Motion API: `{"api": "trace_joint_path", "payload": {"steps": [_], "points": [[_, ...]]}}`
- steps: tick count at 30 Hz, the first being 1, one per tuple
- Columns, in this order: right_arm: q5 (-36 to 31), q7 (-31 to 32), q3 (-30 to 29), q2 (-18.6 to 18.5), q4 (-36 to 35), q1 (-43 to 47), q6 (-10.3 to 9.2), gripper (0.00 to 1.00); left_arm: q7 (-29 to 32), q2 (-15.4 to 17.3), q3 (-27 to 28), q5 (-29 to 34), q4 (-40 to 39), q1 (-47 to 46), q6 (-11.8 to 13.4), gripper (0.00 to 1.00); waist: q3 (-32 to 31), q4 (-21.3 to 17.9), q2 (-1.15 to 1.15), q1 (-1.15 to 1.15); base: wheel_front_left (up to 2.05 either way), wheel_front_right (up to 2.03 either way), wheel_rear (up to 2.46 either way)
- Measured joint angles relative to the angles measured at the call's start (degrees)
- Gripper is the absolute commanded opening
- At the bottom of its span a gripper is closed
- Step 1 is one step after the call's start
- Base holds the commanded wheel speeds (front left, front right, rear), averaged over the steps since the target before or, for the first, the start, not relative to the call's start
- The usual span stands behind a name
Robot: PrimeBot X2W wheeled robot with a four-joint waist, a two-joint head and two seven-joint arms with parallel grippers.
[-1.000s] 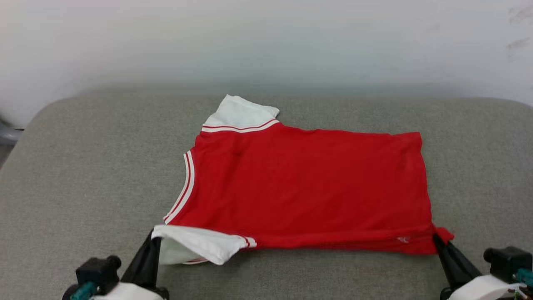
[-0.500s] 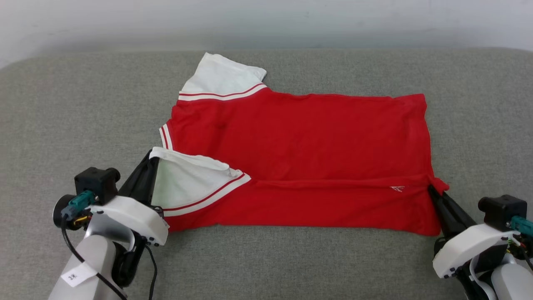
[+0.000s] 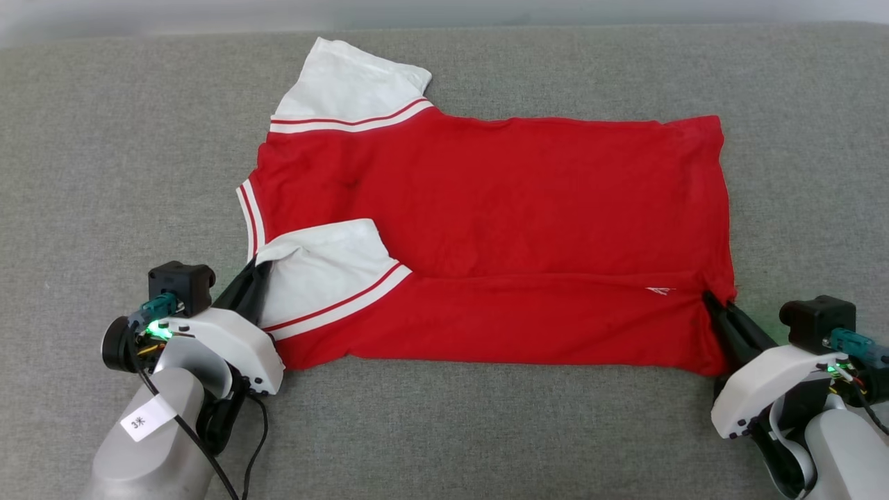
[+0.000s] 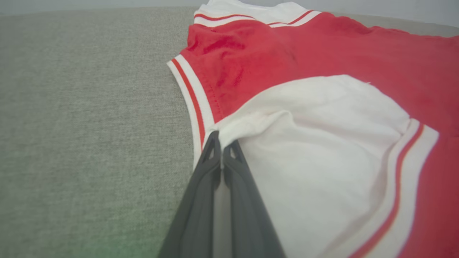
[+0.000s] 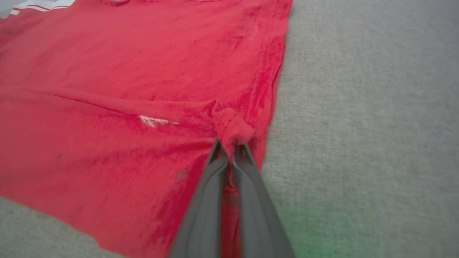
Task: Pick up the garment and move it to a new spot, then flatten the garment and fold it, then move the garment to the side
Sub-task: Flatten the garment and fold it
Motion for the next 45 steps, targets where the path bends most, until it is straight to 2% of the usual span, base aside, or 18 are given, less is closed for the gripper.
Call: {"api": "trace_joint_path", "payload": {"steps": [7,8,9,10,17,22,28,32,36,40,45], "points": [[0.25,0.02,0.7,0.51,1.18,-0.52,-0.01,0.0,-1.77,0.22,-4.25,-3.27,5.24,-2.31,0.0,0.0,-0.2,0.14,0.0,0.0,0.0,0.0,0.0],[0.55,0.03,0.75,0.67,1.24,-0.52,-0.01,0.21,-1.96,0.23,-4.77,-3.72,5.68,-2.54,0.0,0.0,-0.43,0.2,0.0,0.0,0.0,0.0,0.0],[0.59,0.11,0.82,0.8,1.24,-0.52,-0.01,0.47,-2.13,0.26,-5.28,-4.21,6.2,-2.74,0.0,0.33,-0.7,0.26,0.0,0.0,0.0,0.0,0.0],[1.01,-0.16,0.68,0.89,0.63,-0.44,-0.01,1.0,-2.47,0.91,-6.44,-4.76,6.83,-3.58,-0.01,1.0,-1.82,0.53,0.0,0.0,0.0,0.0,0.0],[1.51,0.93,-0.73,-0.07,-3.86,2.57,-0.02,1.0,-0.81,3.68,-10.03,-7.86,5.36,-4.92,-0.01,1.0,-5.59,1.57,0.0,-0.01,0.0,0.0,0.0],[0.99,3.41,-1.82,-0.7,-7.97,5.05,-0.02,1.0,8.24,6.89,-13.27,-13.79,0.91,-5.48,-0.01,1.0,-8.11,2.33,0.0,-0.01,0.0,0.0,0.0],[0.32,6.11,-3.25,-0.51,-11.31,7.11,-0.02,1.0,23.02,12.02,-17.12,-20.0,-4.24,-7.34,-0.01,1.0,-9.89,2.94,0.0,-0.02,0.0,0.0,0.0],[-0.05,7.25,-3.61,-0.16,-12.5,7.87,-0.02,1.0,33.07,13.68,-19.29,-23.05,-6.04,-8.71,-0.01,1.0,-10.23,2.94,0.0,-0.01,0.0,0.0,0.0],[-0.08,8.04,-3.56,0.12,-13.25,8.02,-0.02,1.0,40.61,15.33,-22.24,-24.5,-7.66,-9.24,-0.01,1.0,-10.09,2.38,0.0,-0.01,0.0,0.0,0.0],[-0.08,8.32,-3.82,0.19,-13.57,8.14,-0.02,1.0,44.93,16.4,-24.12,-25.68,-7.95,-9.2,-0.01,1.0,-9.6,1.65,0.0,-0.02,0.0,0.0,0.0],[-0.08,8.57,-3.74,0.33,-13.81,8.1,-0.02,1.0,45.65,16.59,-24.54,-26.31,-5.92,-8.31,-0.01,1.0,-8.56,0.6,0.0,-0.01,0.0,0.0,0.0]]}}
